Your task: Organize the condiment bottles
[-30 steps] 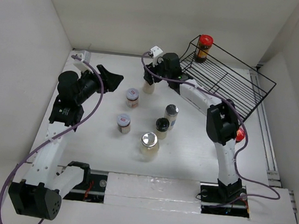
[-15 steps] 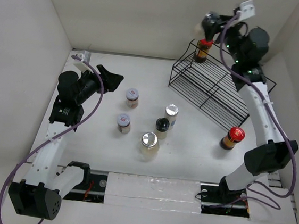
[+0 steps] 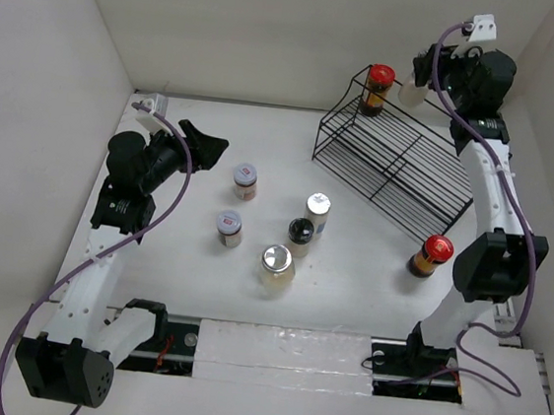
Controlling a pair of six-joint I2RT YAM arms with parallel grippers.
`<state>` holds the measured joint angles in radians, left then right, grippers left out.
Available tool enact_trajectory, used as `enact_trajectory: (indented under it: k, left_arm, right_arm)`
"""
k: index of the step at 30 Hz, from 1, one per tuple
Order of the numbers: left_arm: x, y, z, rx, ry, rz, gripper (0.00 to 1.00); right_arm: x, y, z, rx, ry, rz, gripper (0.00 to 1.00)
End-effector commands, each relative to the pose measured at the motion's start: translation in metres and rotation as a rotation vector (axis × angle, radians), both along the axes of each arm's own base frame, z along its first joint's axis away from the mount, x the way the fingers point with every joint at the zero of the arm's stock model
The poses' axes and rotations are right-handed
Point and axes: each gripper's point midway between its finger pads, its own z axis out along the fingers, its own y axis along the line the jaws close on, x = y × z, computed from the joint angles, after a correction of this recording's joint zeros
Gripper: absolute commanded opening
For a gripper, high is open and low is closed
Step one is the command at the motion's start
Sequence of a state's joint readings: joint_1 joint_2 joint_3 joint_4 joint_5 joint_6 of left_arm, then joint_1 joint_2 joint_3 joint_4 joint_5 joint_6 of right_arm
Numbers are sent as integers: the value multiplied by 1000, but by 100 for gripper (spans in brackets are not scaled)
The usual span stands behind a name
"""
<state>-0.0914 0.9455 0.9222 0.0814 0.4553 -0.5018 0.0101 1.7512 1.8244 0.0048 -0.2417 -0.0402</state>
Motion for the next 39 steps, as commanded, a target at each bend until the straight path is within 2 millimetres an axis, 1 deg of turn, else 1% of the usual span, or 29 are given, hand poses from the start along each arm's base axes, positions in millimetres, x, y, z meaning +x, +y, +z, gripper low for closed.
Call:
enact_trajectory:
  k: [1,2,3,4,5,6,7,8,9,10,11,12,15,16,17,18,19,21,23,24,25,27,30,31,32,33,37,38,39]
  left_arm:
    - [0,0,11,8,-48,-9,62]
    - [0,0,11,8,-48,-9,62]
    - [0,0,11,8,-48,-9,62]
    - [0,0,11,8,-48,-9,62]
    - [0,0,11,8,-48,-9,62]
    - [0,0,11,8,-48,-9,62]
    - [0,0,11,8,-48,-9,62]
    - [0,0,11,8,-48,-9,62]
    - [0,0,11,8,-48,-9,62]
    - [0,0,11,8,-48,-9,62]
    - [0,0,11,8,-48,-9,62]
    - [0,0,11,8,-48,-9,62]
    - [0,0,11,8,-48,-9,62]
    - [0,0,11,8,-48,-9,62]
    - [0,0,11,8,-48,-9,62]
    - [0,0,11,8,-48,-9,62]
    - [0,0,11,8,-48,-9,62]
    - [0,0,11,8,-48,-9,62]
    - [0,0,11,8,-48,-9,62]
    - [0,0,11,8,-48,-9,62]
    - [-2,-2,11,7,-48,-20,62]
    - [0,0,13,7,-57,-11,62]
    - [-2,-2,13,6,-57,-25,62]
    - [-2,-3,14,-2,-53,-24,62]
    - [-2,-3,9,-1,-44,-24,62]
    - [-2,-3,9,-1,-44,-24,62]
    - [-2,-3,9,-1,-44,-24,62]
    - [-2,-3,9,-1,-44,-24,62]
    - [-2,-3,9,-1,-44,-24,62]
  right_arm:
    - [-7,-4,52,11,-140,20,58]
    - [-6,-9,52,10,-140,11,58]
    - [-3,-9,50,10,-138,11,58]
    - [2,-9,43,11,-125,11,58]
    - [2,-14,43,10,-125,2,58]
    - [9,-14,37,10,-116,2,58]
    - [8,-14,43,10,-128,2,58]
    - [12,-14,37,10,-117,2,58]
    - [11,-14,43,10,-129,2,58]
    - [17,-14,39,20,-121,3,58]
    - [20,-12,33,19,-111,12,58]
    - [19,-10,33,17,-111,29,58]
    - [26,-6,10,31,-61,30,58]
    - [27,0,-2,32,-36,38,58]
    - [31,0,-14,32,-15,38,58]
    - [31,0,-14,32,-14,38,58]
    - [35,5,-26,33,10,47,58]
    - [35,5,-31,33,15,47,58]
    - [40,3,-42,34,31,36,58]
    - [42,3,-52,35,50,36,59]
    - [42,3,-52,35,50,36,59]
    - [47,3,-75,35,93,35,59]
    - [50,6,-79,44,97,46,59]
    - [51,8,-90,53,120,58,60]
    - [51,13,-90,52,120,67,62]
    - [50,13,-96,52,132,67,63]
    - [51,12,-94,52,123,58,80]
    - [48,12,-91,52,120,58,87]
    - [46,9,-85,53,109,42,89]
